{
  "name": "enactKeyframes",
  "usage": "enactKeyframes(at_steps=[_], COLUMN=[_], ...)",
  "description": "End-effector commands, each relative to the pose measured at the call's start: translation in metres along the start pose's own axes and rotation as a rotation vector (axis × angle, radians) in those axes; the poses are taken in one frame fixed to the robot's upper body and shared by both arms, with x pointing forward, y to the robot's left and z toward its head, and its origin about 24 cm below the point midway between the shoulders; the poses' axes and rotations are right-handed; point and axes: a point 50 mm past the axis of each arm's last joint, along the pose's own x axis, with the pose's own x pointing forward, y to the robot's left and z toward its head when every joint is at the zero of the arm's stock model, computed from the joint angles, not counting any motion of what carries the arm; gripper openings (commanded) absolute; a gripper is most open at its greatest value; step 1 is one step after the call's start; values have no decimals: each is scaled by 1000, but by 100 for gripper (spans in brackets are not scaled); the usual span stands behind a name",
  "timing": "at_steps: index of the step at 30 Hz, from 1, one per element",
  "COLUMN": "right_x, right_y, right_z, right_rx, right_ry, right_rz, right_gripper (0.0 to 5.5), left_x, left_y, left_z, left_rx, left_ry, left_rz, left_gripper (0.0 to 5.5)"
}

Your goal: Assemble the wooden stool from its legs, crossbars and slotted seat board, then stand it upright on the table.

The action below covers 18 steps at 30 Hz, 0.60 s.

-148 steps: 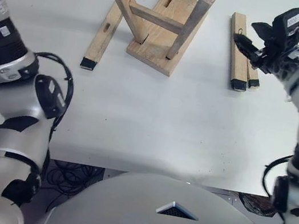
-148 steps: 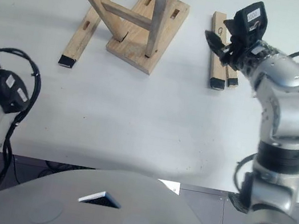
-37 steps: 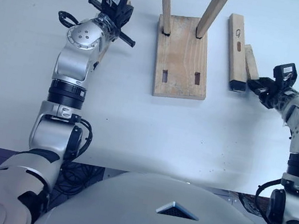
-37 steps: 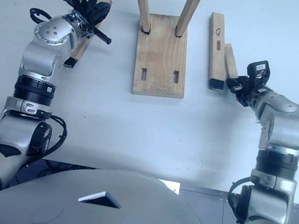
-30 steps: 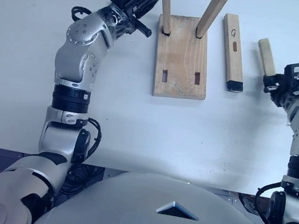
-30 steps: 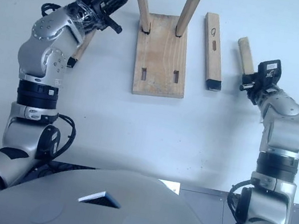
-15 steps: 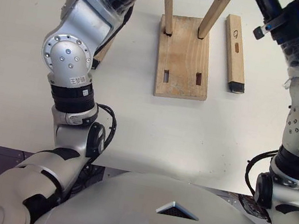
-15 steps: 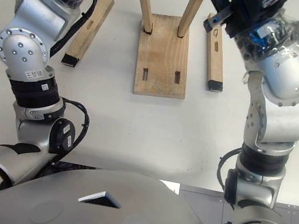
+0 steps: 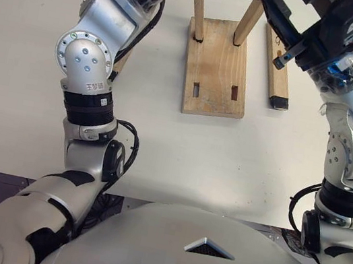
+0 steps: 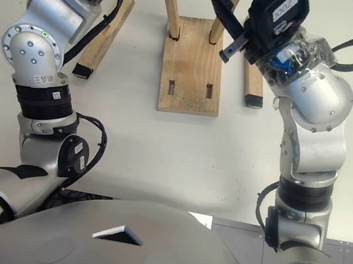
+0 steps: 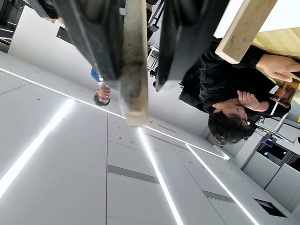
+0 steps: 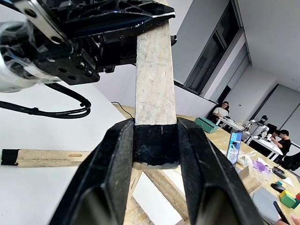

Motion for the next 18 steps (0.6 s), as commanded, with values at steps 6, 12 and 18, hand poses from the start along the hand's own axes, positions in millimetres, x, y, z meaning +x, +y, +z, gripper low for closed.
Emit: enactKeyframes(at_steps=[6, 12, 18], right_x=[-2, -16, -18], right_y=[14, 5, -32], right_z=[-17, -57, -68], right_rx=[13, 63, 235], right_ry=[121, 356, 335], right_rz=[91, -44, -396], right_gripper=[215, 249, 149], left_x=[-16, -70, -115], left_y=[16, 43, 95], left_z=[18, 61, 43], left_rx=[148, 398, 556], left_ry=[-21, 61, 210], left_rz=[136, 346, 564], left_gripper=[36, 36, 36])
